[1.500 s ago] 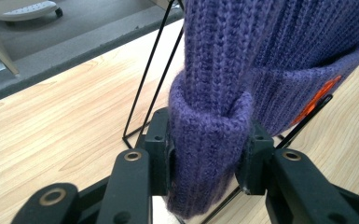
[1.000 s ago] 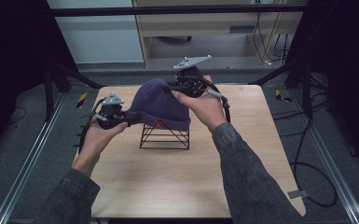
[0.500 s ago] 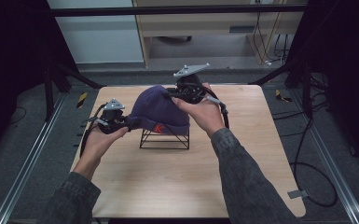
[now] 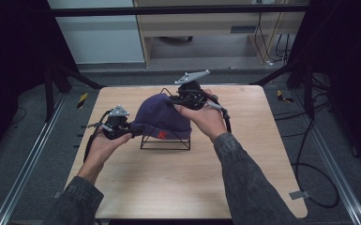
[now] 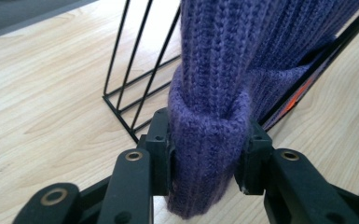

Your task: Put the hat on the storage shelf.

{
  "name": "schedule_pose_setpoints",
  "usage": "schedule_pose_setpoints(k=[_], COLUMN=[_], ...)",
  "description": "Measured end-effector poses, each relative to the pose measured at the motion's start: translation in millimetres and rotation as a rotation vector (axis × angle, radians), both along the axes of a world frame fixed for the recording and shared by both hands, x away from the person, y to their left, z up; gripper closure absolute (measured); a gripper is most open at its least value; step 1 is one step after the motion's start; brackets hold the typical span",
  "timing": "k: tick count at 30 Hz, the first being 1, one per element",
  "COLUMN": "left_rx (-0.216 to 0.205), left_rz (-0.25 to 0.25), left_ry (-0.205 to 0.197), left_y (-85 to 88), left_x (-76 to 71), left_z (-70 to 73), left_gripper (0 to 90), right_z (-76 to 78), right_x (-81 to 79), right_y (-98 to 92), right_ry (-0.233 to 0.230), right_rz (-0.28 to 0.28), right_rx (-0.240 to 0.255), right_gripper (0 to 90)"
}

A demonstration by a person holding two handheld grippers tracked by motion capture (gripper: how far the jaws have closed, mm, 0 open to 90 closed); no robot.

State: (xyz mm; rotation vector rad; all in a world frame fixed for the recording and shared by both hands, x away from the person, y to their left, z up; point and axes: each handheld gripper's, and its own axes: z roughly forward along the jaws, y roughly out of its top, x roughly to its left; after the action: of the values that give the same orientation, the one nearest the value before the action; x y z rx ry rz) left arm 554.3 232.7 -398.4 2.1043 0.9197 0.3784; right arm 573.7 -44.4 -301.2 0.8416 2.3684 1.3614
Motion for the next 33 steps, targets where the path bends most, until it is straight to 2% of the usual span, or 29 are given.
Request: schedule_pose_setpoints(k=[12, 22, 26, 33], left_rx=[-0.01, -0.014, 0.001, -0.005], left_rz=[0.001, 0.005, 0.006, 0.018], left_ry=[0.015, 0.03, 0.045, 0.041], left_y=[0.2, -0.3, -0.1, -0.2], left_x=[-2.1, -1.9, -1.7, -3.1], left_z=[-11.2, -17.4, -20.9, -25.7], left_gripper=[62.4, 60.1, 58.4, 57.5], right_z=[-6.6, -10.8, -13.6, -17.6], right_x=[-0.8, -1.0, -1.1, -1.6], right_y=[2.4, 2.8, 3.7, 5.3], right_ry=[0.006, 0.018, 0.022, 0.03], right_rz=[0.005, 0.009, 0.01, 0.014], right_rx=[-0.023, -0.025, -0.032, -0.037], right_gripper=[76.6, 76.9, 76.9, 77.0])
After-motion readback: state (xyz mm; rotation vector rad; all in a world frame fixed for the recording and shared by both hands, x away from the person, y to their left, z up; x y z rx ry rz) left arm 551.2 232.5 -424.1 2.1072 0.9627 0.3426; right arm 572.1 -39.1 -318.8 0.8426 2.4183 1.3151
